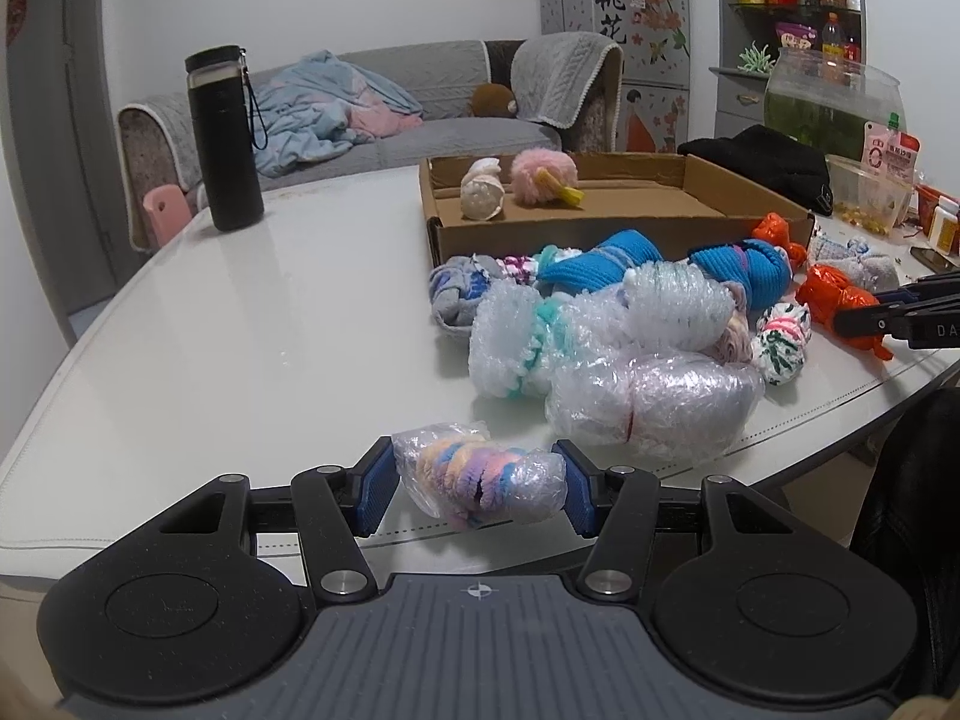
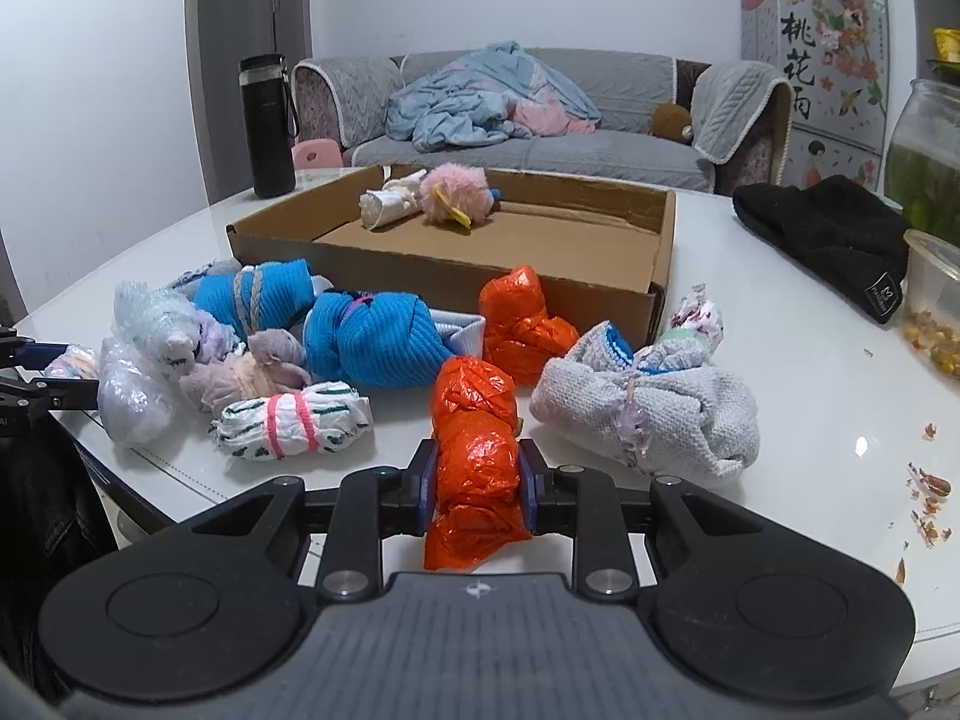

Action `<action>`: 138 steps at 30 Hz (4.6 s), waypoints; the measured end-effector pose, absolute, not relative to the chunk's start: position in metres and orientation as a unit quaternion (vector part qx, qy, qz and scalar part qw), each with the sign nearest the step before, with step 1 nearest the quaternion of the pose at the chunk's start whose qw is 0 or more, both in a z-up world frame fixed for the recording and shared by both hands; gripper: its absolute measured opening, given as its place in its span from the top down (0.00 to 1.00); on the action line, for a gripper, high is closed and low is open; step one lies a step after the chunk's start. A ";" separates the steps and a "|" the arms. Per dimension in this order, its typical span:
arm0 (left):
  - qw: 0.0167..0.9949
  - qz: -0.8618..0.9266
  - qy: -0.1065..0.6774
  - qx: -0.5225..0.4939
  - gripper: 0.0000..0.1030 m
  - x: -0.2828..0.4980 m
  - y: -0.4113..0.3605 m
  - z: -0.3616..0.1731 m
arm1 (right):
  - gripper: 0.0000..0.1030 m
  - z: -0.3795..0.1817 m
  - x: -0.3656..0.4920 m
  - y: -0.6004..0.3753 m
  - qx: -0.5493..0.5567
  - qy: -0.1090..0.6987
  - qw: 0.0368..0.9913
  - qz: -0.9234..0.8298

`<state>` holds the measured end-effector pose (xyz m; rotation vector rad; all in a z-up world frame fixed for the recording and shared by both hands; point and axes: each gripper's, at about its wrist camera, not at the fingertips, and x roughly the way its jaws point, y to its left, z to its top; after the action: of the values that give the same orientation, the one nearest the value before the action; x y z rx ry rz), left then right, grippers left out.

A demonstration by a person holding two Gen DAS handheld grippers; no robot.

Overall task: Organize objects
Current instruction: 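Grasp the bubble-wrap roll with the left gripper while the right grasps the orange bag bundle, then carry both bundles into the tray and open both grippers to release them, then withdraw both grippers from the tray back toward the pile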

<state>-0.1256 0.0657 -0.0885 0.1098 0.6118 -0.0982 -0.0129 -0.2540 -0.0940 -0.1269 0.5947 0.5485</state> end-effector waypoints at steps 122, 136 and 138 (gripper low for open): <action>0.941 -0.008 0.339 0.008 0.01 -0.112 0.039 -0.042 | 0.09 -0.060 -0.011 -0.207 -0.048 0.308 0.894 0.322; 0.940 -0.033 0.338 0.039 0.01 -0.104 0.002 -0.088 | 0.08 -0.097 -0.020 -0.196 -0.095 0.292 0.890 0.337; 0.940 -0.028 0.339 0.037 0.01 -0.102 0.004 -0.091 | 0.08 -0.100 -0.020 -0.194 -0.099 0.291 0.889 0.340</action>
<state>-0.1024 0.0040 -0.0911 0.0747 0.6929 -0.0568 -0.0198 -0.1941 -0.0996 -0.2050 0.6039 0.7062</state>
